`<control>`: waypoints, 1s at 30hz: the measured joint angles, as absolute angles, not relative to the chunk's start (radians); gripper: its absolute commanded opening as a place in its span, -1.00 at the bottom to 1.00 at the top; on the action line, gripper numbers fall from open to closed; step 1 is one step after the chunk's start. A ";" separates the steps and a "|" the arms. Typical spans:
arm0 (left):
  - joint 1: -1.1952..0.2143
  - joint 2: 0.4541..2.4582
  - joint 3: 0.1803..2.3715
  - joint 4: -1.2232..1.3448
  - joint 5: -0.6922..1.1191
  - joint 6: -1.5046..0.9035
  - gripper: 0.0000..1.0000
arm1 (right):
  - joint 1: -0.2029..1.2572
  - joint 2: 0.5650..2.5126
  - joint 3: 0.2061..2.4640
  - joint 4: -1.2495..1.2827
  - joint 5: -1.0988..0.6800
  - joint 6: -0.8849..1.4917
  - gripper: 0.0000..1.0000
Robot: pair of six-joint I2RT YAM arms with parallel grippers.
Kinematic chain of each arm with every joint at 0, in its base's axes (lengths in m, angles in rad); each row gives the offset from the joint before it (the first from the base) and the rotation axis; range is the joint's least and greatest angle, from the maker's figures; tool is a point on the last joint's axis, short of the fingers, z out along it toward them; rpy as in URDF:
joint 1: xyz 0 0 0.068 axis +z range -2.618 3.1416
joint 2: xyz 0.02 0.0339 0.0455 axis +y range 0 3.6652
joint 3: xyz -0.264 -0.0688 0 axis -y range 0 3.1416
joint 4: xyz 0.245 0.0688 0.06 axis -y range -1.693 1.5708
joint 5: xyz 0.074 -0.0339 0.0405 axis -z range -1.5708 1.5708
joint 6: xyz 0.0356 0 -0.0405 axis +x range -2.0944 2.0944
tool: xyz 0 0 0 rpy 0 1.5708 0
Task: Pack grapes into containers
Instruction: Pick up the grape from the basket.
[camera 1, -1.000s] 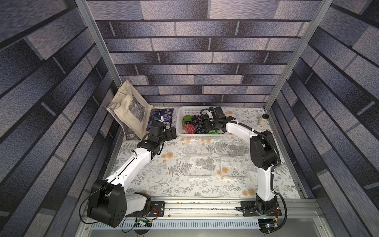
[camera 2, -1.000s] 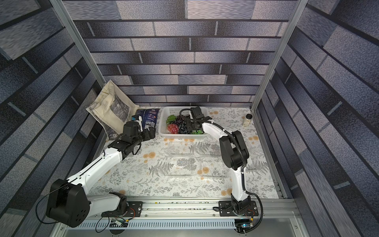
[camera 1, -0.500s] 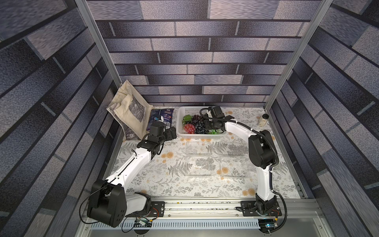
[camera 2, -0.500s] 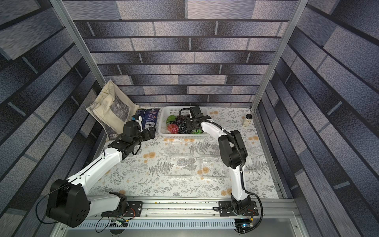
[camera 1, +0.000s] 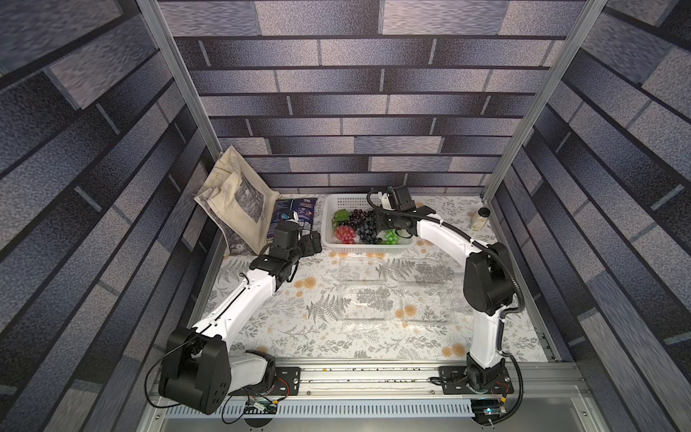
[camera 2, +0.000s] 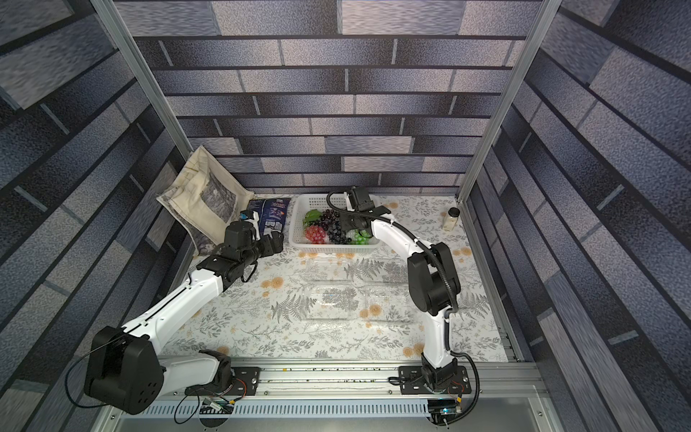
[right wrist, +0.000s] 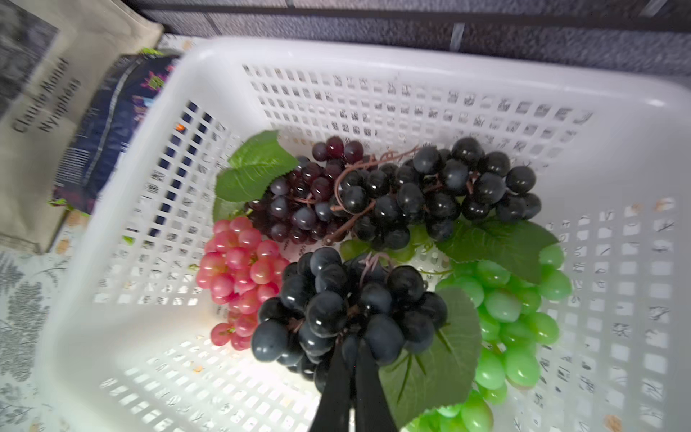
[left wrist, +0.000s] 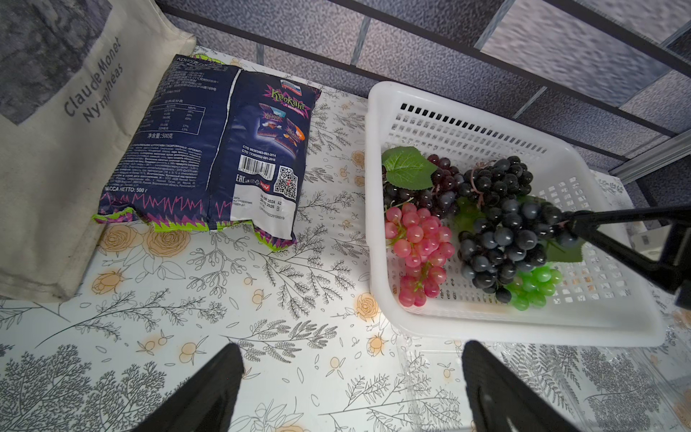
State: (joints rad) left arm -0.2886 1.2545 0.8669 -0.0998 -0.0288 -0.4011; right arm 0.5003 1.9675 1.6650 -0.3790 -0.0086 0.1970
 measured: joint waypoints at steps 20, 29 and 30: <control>-0.289 1.238 0.886 -0.125 -0.021 -0.401 0.87 | 0.511 1.788 1.684 -0.441 -0.043 0.176 -1.00; -0.301 1.231 0.907 -0.160 -0.007 -0.401 0.87 | 0.559 1.641 1.692 -0.476 -0.054 0.153 -1.00; -0.303 1.229 0.909 -0.165 -0.007 -0.402 0.87 | 0.566 1.626 1.690 -0.481 -0.054 0.152 -1.00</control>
State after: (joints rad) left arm -0.3027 1.2285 0.9089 -0.1646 -0.0067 -0.4015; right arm 0.5655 1.6257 1.6901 -0.4812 -0.0540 0.1516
